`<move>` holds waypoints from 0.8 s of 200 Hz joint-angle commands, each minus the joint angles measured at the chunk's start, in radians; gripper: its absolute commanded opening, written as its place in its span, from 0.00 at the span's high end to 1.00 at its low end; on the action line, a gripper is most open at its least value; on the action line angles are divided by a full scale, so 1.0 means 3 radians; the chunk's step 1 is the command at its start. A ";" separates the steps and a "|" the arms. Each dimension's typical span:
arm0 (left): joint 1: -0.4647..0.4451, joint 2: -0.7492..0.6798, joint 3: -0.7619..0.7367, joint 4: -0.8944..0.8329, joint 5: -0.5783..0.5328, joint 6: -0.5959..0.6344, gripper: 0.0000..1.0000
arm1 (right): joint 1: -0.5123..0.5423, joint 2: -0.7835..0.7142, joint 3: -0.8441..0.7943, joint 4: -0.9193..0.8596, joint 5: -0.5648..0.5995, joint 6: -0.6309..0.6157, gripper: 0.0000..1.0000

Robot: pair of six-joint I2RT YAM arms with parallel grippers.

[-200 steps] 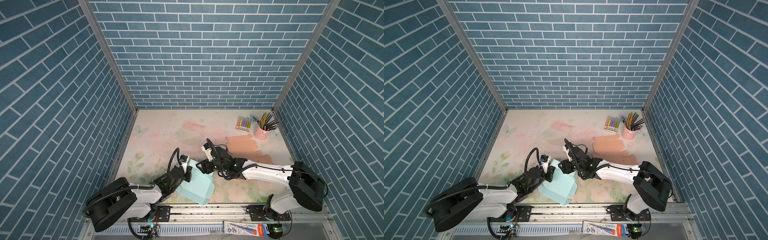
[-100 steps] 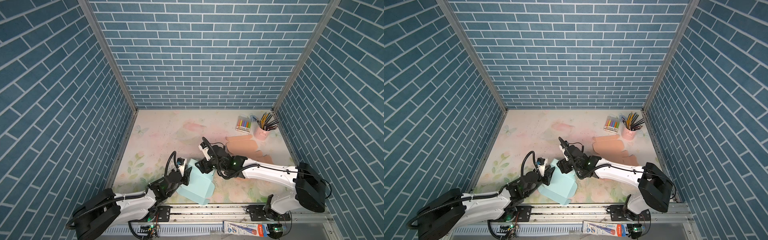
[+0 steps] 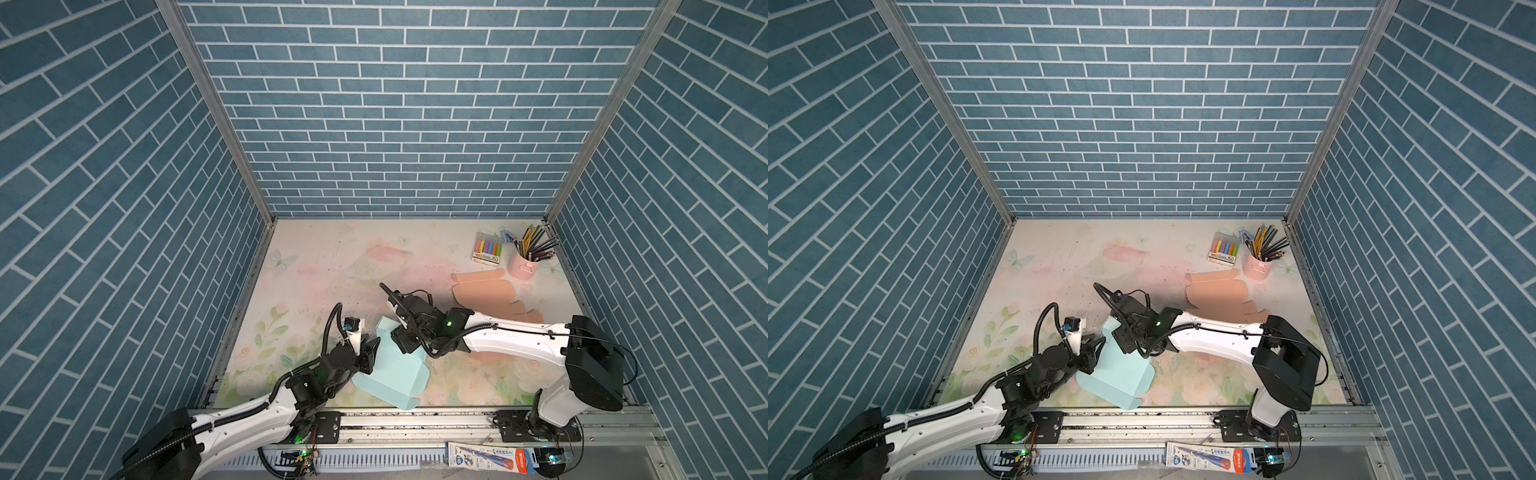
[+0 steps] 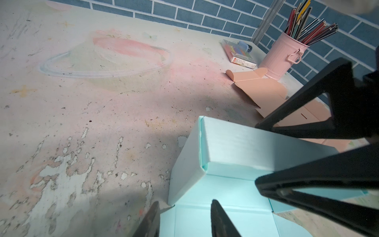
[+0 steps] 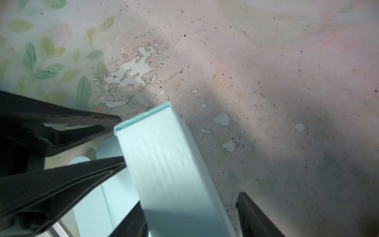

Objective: Fold the paper box

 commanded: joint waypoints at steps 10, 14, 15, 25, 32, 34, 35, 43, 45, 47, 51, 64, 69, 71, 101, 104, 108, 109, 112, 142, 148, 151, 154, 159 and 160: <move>-0.0018 -0.0065 0.0064 -0.0259 -0.0007 -0.0102 0.57 | 0.0016 0.0043 0.0072 -0.0187 0.0237 -0.0062 0.33; -0.0021 -0.0062 0.0080 -0.0284 -0.0007 -0.0109 0.57 | 0.0016 0.0046 0.0071 -0.0183 0.0236 -0.0062 0.33; -0.0022 -0.0061 0.0082 -0.0290 -0.0007 -0.0110 0.57 | 0.0013 0.0047 0.0071 -0.0182 0.0240 -0.0059 0.33; -0.0020 -0.0043 0.0138 -0.0381 -0.0035 -0.0139 0.56 | -0.0001 0.0062 0.0066 -0.0164 0.0239 -0.0057 0.35; -0.0019 -0.0019 0.0190 -0.0473 -0.0077 -0.0168 0.55 | -0.0017 0.0070 0.0061 -0.0150 0.0231 -0.0057 0.35; -0.0018 -0.0012 0.0208 -0.0506 -0.0086 -0.0174 0.55 | -0.0023 0.0075 0.0057 -0.0144 0.0226 -0.0059 0.35; -0.0017 -0.0010 0.0215 -0.0520 -0.0090 -0.0179 0.55 | -0.0027 0.0076 0.0056 -0.0143 0.0217 -0.0058 0.36; -0.0018 0.0025 0.0280 -0.0608 -0.0099 -0.0193 0.54 | -0.0059 0.0078 0.0042 -0.0117 0.0187 -0.0054 0.36; -0.0022 0.0033 0.0296 -0.0629 -0.0099 -0.0201 0.54 | -0.0063 0.0074 0.0037 -0.0107 0.0174 -0.0052 0.36; -0.0022 0.0042 0.0310 -0.0646 -0.0099 -0.0207 0.54 | -0.0072 0.0077 0.0029 -0.0095 0.0163 -0.0052 0.36; -0.0022 0.0059 0.0343 -0.0691 -0.0102 -0.0216 0.54 | -0.0091 0.0067 0.0019 -0.0077 0.0134 -0.0052 0.37; -0.0021 0.0089 0.0441 -0.0826 -0.0113 -0.0248 0.54 | -0.0156 0.0043 -0.0036 -0.0003 0.0047 -0.0054 0.38; -0.0021 0.0090 0.0475 -0.0874 -0.0126 -0.0262 0.53 | -0.0179 0.0029 -0.0057 0.0027 0.0012 -0.0048 0.38; -0.0023 0.0089 0.0485 -0.0897 -0.0132 -0.0269 0.53 | -0.0190 0.0018 -0.0070 0.0035 -0.0003 -0.0047 0.38; -0.0015 -0.0037 0.0667 -0.1146 -0.0147 -0.0298 0.52 | -0.0394 -0.0146 -0.0340 0.0275 -0.0285 0.0028 0.40; -0.0012 -0.0051 0.0683 -0.1164 -0.0142 -0.0297 0.52 | -0.0417 -0.0171 -0.0381 0.0309 -0.0318 0.0041 0.40; -0.0013 -0.0068 0.0705 -0.1184 -0.0133 -0.0296 0.51 | -0.0453 -0.0201 -0.0431 0.0358 -0.0366 0.0056 0.41; -0.0012 -0.0072 0.0707 -0.1192 -0.0131 -0.0296 0.51 | -0.0461 -0.0207 -0.0441 0.0367 -0.0378 0.0059 0.41; -0.0017 -0.0080 0.0727 -0.1207 -0.0125 -0.0296 0.51 | -0.0488 -0.0229 -0.0472 0.0406 -0.0417 0.0067 0.41; 0.0018 -0.0101 0.0898 -0.1434 -0.0090 -0.0311 0.50 | -0.0719 -0.0433 -0.0760 0.0685 -0.0666 0.0153 0.43; 0.0024 -0.0106 0.0924 -0.1473 -0.0080 -0.0321 0.49 | -0.0764 -0.0476 -0.0818 0.0734 -0.0733 0.0170 0.43; 0.0024 -0.0106 0.0939 -0.1494 -0.0074 -0.0328 0.49 | -0.0785 -0.0488 -0.0845 0.0770 -0.0750 0.0179 0.44; 0.0034 -0.0106 0.0946 -0.1512 -0.0069 -0.0338 0.49 | -0.0812 -0.0505 -0.0873 0.0798 -0.0775 0.0190 0.44; 0.0046 -0.0111 0.0960 -0.1551 -0.0059 -0.0355 0.49 | -0.0852 -0.0531 -0.0918 0.0840 -0.0820 0.0210 0.44; 0.0047 -0.0111 0.0962 -0.1557 -0.0056 -0.0359 0.49 | -0.0858 -0.0538 -0.0930 0.0851 -0.0830 0.0215 0.44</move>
